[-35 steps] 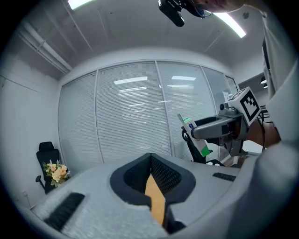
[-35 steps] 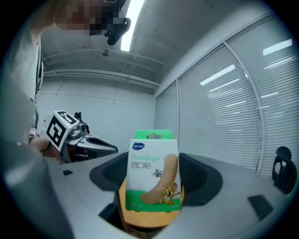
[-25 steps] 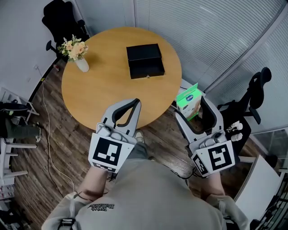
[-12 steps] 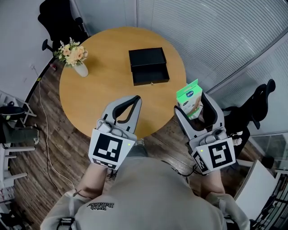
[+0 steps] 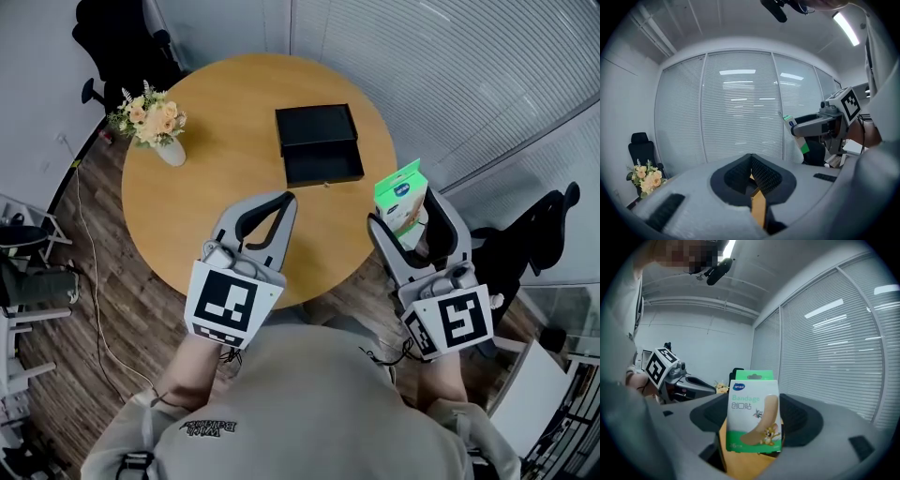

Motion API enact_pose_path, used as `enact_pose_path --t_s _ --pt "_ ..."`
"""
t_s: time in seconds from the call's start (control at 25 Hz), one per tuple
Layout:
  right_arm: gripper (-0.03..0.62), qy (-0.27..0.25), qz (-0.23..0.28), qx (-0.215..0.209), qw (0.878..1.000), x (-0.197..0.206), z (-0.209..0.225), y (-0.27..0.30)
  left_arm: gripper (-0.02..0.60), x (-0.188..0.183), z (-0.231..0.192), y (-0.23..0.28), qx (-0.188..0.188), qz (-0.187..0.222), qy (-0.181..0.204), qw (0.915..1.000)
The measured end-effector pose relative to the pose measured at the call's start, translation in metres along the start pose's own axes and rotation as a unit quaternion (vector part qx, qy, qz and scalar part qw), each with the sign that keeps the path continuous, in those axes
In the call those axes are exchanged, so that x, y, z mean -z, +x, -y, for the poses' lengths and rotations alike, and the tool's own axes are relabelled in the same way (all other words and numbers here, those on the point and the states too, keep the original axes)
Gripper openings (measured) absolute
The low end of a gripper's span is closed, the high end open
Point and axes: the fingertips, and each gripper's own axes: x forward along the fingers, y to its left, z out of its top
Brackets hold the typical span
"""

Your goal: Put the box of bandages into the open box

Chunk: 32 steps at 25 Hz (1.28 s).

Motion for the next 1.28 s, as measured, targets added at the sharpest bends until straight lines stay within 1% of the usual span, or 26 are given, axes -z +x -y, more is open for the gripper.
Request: enact_pose_path --t_s 0.16,0.28,0.6,0.76,0.92,1.08,1.28 --pt "0.314 -0.007 -0.013 -0.016 1.0 0.009 -0.006 0.015 0.021 0.01 -0.011 0.003 -0.006 -0.005 -0.006 1.0" --pt "0.313 -0.008 -0.02 -0.021 1.0 0.012 -0.002 0.019 0.021 0.012 -0.013 0.005 -0.009 -0.006 -0.01 0.9999" --pt "0.314 -0.005 -0.011 -0.041 0.999 0.012 0.018 0.031 0.021 0.016 -0.016 0.019 -0.031 -0.025 -0.016 0.9991" --pt "0.313 0.009 0.0 -0.065 0.998 0.016 0.037 0.038 0.021 0.02 -0.018 0.028 -0.068 -0.042 -0.028 0.9964" --pt "0.314 0.022 0.007 -0.089 0.996 0.019 0.059 0.044 0.021 0.02 -0.014 0.042 -0.093 -0.054 -0.021 0.994" --pt "0.313 0.02 0.009 -0.116 0.993 0.018 0.077 0.05 0.021 0.012 -0.014 0.052 -0.123 -0.062 -0.023 0.9903" --pt "0.313 0.013 0.003 -0.143 0.99 0.025 0.096 0.063 0.021 0.011 -0.012 0.07 -0.143 -0.071 -0.028 0.9868"
